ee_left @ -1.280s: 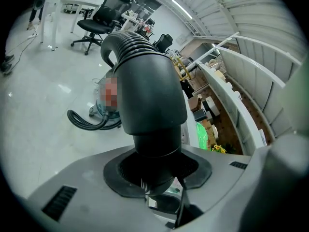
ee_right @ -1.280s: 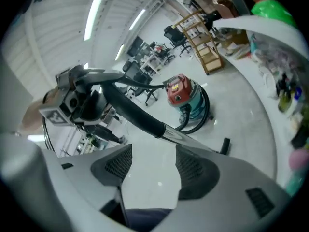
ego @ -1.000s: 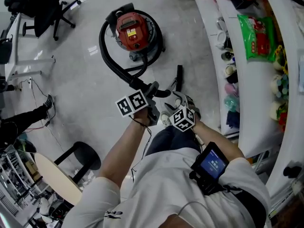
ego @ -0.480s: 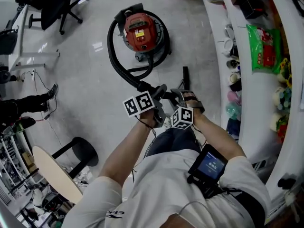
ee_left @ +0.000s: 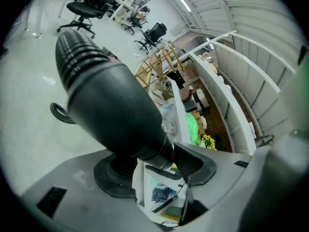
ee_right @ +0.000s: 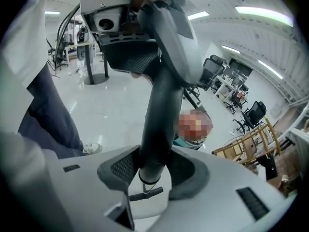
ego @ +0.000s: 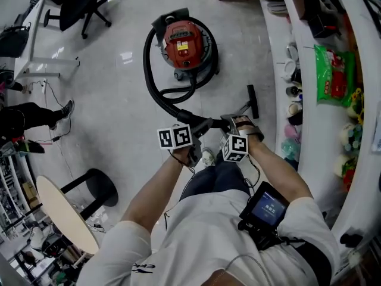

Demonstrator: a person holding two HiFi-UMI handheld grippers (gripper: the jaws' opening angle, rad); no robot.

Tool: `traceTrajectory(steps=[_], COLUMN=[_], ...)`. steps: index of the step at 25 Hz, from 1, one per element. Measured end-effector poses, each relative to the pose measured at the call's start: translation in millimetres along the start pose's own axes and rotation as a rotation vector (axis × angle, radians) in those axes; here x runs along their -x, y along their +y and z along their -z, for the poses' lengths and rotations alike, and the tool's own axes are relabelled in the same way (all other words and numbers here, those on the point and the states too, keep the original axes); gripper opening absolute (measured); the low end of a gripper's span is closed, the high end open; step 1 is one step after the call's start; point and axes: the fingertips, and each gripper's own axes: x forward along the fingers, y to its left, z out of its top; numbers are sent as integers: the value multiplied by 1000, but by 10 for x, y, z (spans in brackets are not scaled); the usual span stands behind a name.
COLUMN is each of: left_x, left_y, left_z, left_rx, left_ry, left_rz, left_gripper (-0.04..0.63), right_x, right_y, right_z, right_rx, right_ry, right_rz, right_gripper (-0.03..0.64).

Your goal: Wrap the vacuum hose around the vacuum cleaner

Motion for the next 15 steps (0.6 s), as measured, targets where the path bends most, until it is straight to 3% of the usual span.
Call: traceTrajectory(steps=[2, 4, 7, 9, 12, 15], left_x=[65, 143, 321, 532, 837, 928], left_y=[28, 122, 413, 609, 750, 788], left_z=[41, 99, 110, -85, -580, -999], left_rx=[-72, -182, -419, -616, -992, -1378], left_ry=[19, 64, 132, 106, 39, 103], left_rz=[8, -35, -207, -365, -578, -660], left_gripper=[233, 243, 242, 242, 242, 242], right_x=[-8, 2, 25, 37, 48, 44], right_y=[-95, -195, -332, -413, -536, -609], right_z=[78, 136, 208, 234, 224, 214], right_rx=[3, 6, 12, 17, 33, 52], right_ry=[19, 31, 46, 51, 55, 68], right_rz=[-6, -8, -6, -8, -7, -7], right_gripper=[169, 169, 170, 170, 170, 170])
